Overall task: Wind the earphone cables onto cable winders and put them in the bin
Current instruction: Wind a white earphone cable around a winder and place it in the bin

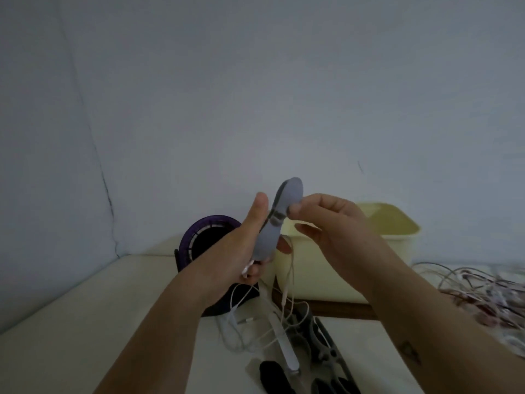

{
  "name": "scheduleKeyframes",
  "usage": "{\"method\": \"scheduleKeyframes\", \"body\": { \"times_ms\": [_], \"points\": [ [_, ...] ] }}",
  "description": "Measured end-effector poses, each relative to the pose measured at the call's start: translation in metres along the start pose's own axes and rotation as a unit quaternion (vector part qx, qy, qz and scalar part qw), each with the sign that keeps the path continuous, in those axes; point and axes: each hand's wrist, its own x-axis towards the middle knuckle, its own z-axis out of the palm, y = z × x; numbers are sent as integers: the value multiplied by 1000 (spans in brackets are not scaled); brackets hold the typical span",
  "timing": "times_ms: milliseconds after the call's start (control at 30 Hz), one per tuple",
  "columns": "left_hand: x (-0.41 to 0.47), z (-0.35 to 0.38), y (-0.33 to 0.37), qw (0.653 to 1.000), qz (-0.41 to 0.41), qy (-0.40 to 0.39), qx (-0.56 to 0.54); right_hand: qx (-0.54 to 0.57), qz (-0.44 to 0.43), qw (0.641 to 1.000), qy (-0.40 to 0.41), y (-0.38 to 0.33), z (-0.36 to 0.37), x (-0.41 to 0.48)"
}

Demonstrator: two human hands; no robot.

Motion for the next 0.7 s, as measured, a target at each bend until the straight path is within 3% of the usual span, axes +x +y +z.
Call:
{"method": "scheduleKeyframes", "body": {
  "times_ms": [100, 200, 267, 367, 433, 567, 700],
  "points": [
    [-1, 0, 2, 991, 78, 17, 110, 25, 4, 1000, -3, 7, 1, 0],
    [-2, -2, 4, 981, 125, 21, 145, 62, -1, 998, -16, 12, 1, 1],
    [-1, -4, 3, 984, 118, 16, 135, 94, 3, 995, -35, 15, 2, -1],
    [-5, -6, 6, 996, 78, -12, 36, 116, 77, 982, -127, 13, 5, -5],
    [-7, -5, 9, 999, 48, -22, -7, 81, 113, 976, -169, 11, 3, -9],
    [-3, -7, 6, 997, 23, 55, 56, 27, 178, 969, -169, 8, -1, -12],
    [-3, -8, 8, 994, -29, 105, -7, -203, 95, 970, -90, 1, -9, -12]
  ]
}}
